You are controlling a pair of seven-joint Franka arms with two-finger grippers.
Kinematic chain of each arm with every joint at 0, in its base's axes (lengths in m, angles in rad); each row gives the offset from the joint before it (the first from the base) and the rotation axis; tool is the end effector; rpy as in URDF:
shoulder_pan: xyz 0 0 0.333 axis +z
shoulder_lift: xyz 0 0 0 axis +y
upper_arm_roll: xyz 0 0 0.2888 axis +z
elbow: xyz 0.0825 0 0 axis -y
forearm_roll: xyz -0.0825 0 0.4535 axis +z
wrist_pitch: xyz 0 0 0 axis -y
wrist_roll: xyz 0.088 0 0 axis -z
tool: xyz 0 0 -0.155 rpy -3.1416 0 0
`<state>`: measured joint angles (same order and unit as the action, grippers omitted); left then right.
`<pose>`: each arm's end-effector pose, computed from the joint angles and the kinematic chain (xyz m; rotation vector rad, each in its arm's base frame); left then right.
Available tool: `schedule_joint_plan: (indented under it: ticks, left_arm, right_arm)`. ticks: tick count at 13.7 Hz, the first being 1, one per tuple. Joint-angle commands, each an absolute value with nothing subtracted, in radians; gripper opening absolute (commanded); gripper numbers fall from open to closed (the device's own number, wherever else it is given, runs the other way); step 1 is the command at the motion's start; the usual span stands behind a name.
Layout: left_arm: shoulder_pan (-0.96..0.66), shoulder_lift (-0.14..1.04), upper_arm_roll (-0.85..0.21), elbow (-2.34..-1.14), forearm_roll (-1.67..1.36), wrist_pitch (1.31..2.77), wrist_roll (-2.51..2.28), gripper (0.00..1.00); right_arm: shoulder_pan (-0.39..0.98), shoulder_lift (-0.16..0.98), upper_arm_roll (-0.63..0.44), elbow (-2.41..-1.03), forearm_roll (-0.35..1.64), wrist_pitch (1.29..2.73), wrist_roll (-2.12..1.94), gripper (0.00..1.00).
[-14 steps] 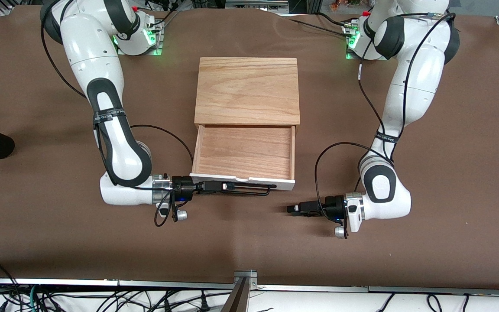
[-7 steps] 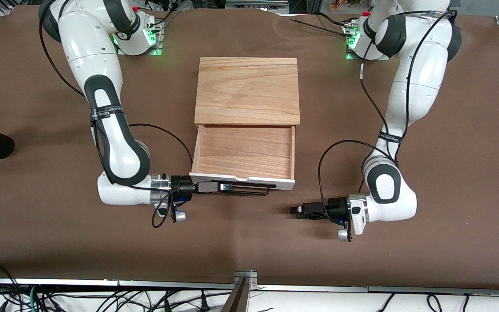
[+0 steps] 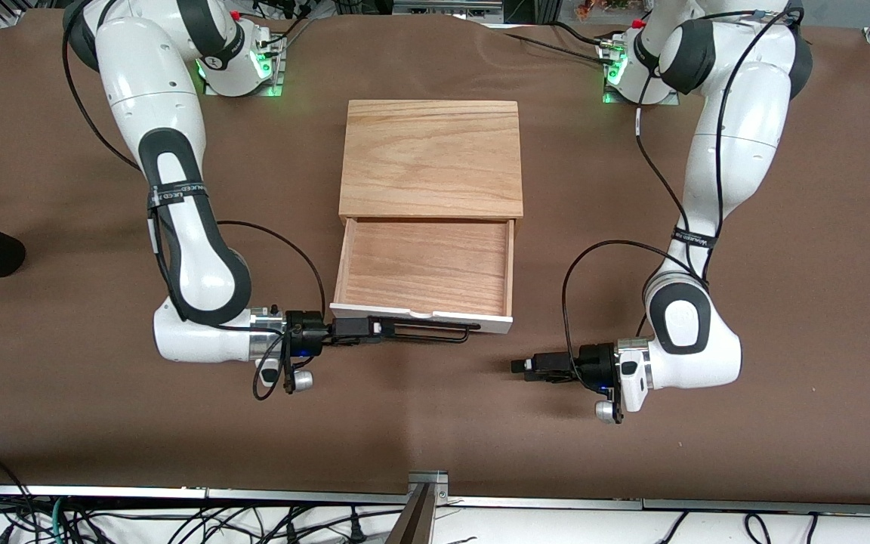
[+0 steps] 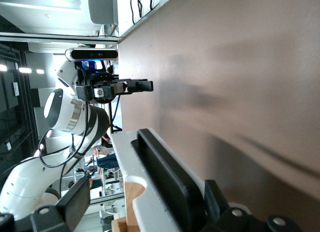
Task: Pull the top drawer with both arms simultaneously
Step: 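Open both grippers and release the handle ends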
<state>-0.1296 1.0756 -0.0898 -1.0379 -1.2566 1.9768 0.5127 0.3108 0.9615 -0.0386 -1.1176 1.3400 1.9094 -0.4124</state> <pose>0.7966 -0.2582 0.1423 1.9571 -0.0324 0.0702 0.7596 0.3397 0.1899 -1.9587 -0.0726 0.0659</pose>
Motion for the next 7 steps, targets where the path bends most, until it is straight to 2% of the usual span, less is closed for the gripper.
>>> schedule_joint_plan:
  ticks: [1,7]
  left_arm:
    - [-0.127,1.063,-0.087,-1.045,-1.232,1.962,0.500,1.00]
    - [-0.126,1.060,-0.087,-1.046,-1.213,1.960,0.500,1.00]
  right_arm:
    - [0.298,0.976,-0.047,-1.098,1.300,1.890,-0.478,1.00]
    - [0.284,0.945,-0.061,-1.097,1.114,1.881,-0.466,1.00]
